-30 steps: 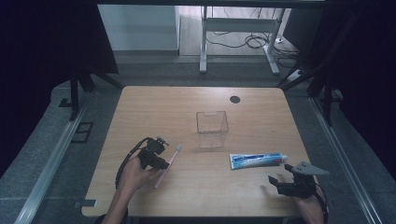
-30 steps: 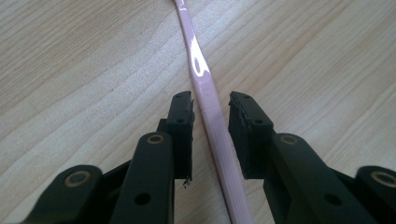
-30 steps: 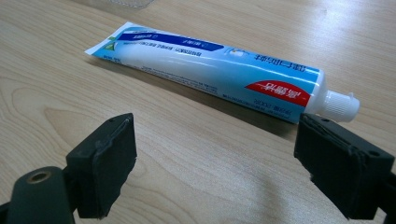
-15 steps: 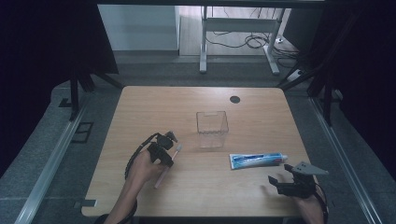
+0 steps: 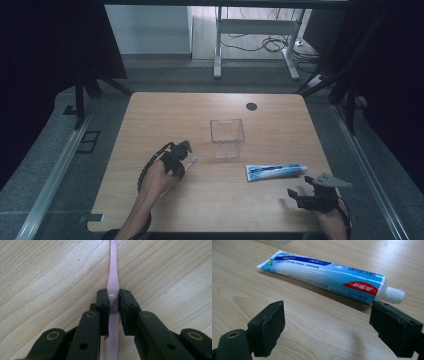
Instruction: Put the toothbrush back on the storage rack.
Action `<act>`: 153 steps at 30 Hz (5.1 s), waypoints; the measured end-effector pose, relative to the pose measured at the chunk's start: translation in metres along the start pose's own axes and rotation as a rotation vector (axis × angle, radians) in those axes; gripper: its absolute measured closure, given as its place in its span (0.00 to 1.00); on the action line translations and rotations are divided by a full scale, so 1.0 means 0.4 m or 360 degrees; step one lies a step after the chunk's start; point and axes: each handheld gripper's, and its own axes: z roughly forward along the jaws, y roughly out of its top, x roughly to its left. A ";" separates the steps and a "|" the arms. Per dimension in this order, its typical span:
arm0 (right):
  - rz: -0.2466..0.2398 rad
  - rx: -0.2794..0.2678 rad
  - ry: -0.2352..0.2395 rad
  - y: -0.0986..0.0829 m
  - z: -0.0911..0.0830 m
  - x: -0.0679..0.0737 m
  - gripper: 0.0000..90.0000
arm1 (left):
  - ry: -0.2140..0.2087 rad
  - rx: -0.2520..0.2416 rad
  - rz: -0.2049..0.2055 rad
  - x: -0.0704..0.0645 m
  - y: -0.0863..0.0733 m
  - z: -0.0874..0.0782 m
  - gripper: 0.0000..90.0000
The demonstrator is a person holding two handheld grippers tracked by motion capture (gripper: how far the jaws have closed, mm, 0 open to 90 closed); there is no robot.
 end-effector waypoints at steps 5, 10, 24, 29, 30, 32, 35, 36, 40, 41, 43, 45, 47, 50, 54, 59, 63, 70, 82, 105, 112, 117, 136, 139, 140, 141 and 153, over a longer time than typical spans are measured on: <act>0.0001 -0.0001 -0.0001 0.000 0.000 0.000 0.14 | -0.0014 -0.0031 0.0010 0.005 -0.004 -0.014 0.88; -0.0001 0.0000 0.0000 0.000 0.000 0.001 0.14 | -0.0051 -0.0087 0.0015 0.006 -0.009 -0.029 0.88; 0.0008 0.0015 0.0007 0.000 0.005 0.002 0.10 | -0.0121 -0.0259 0.0050 0.015 -0.021 -0.089 0.88; 0.0022 0.0021 0.0007 0.000 0.007 0.003 0.01 | -0.0127 -0.0320 0.0055 0.019 -0.023 -0.117 0.87; 0.0022 0.0021 0.0007 0.000 0.007 0.003 0.01 | -0.0127 -0.0320 0.0055 0.019 -0.023 -0.117 0.87; 0.0026 0.0021 0.0011 0.000 0.009 0.003 0.00 | -0.0117 -0.0358 0.0066 0.020 -0.024 -0.135 0.88; 0.0017 0.0027 0.0010 0.000 0.010 0.004 0.00 | -0.0119 -0.0393 0.0080 0.021 -0.024 -0.150 0.88; 0.0016 0.0031 0.0012 0.000 0.011 0.005 0.00 | -0.0121 -0.0407 0.0084 0.022 -0.024 -0.156 0.88; 0.0004 0.0045 0.0010 0.000 0.013 0.006 0.00 | -0.0132 -0.0454 0.0094 0.025 -0.025 -0.176 0.88; 0.0002 0.0044 0.0008 0.000 0.013 0.006 0.00 | -0.0136 -0.0464 0.0102 0.026 -0.025 -0.180 0.87; 0.0006 0.0046 0.0007 0.000 0.013 0.006 0.00 | -0.0137 -0.0493 0.0107 0.027 -0.024 -0.191 0.88; 0.0006 0.0047 0.0008 0.000 0.013 0.005 0.00 | -0.0140 -0.0526 0.0105 0.027 -0.023 -0.202 0.87; 0.0000 0.0048 0.0006 0.000 0.013 0.006 0.00 | -0.0141 -0.0559 0.0112 0.027 -0.022 -0.214 0.87; -0.0002 0.0051 0.0004 -0.001 0.014 0.006 0.00 | -0.0141 -0.0608 0.0117 0.026 -0.019 -0.228 0.88; -0.0004 0.0057 0.0002 -0.001 0.015 0.006 0.00 | -0.0140 -0.0659 0.0143 0.023 -0.015 -0.247 0.87; -0.0006 0.0059 0.0005 0.000 0.015 0.007 0.00 | -0.0131 -0.0716 0.0178 0.016 -0.006 -0.271 0.88; -0.0007 0.0058 0.0005 0.000 0.015 0.008 0.00 | -0.0131 -0.0763 0.0191 0.009 0.004 -0.288 0.88; -0.0010 0.0061 0.0006 0.000 0.016 0.008 0.00 | -0.0127 -0.0842 0.0218 0.000 0.029 -0.308 0.88; -0.0007 0.0042 0.0000 0.001 0.012 0.007 0.00 | -0.0126 -0.0942 0.0225 -0.012 0.077 -0.326 0.88; -0.0006 0.0047 0.0009 0.000 0.014 0.007 0.00 | -0.0149 -0.1126 0.0255 -0.056 0.187 -0.346 0.88; -0.0007 0.0046 0.0011 0.000 0.014 0.006 0.00 | -0.0145 -0.1151 0.0278 -0.075 0.220 -0.337 0.88; -0.0010 0.0045 0.0014 0.000 0.015 0.006 0.00 | -0.0137 -0.1168 0.0290 -0.086 0.243 -0.327 0.88; 0.0004 0.0031 0.0005 0.001 0.011 0.002 0.00 | -0.0058 -0.1161 0.0327 -0.130 0.338 -0.252 0.88; 0.0002 0.0035 0.0009 0.000 0.011 0.003 0.00 | -0.0039 -0.1146 0.0325 -0.132 0.344 -0.229 0.88; 0.0003 0.0033 0.0009 0.000 0.010 0.002 0.00 | -0.0034 -0.1134 0.0333 -0.131 0.345 -0.225 0.88; 0.0003 0.0031 0.0009 0.001 0.010 0.002 0.00 | -0.0034 -0.1132 0.0328 -0.131 0.346 -0.217 0.88; -0.0009 0.0055 0.0034 -0.001 0.016 0.005 0.00 | -0.0041 -0.1099 0.0313 -0.127 0.344 -0.153 0.88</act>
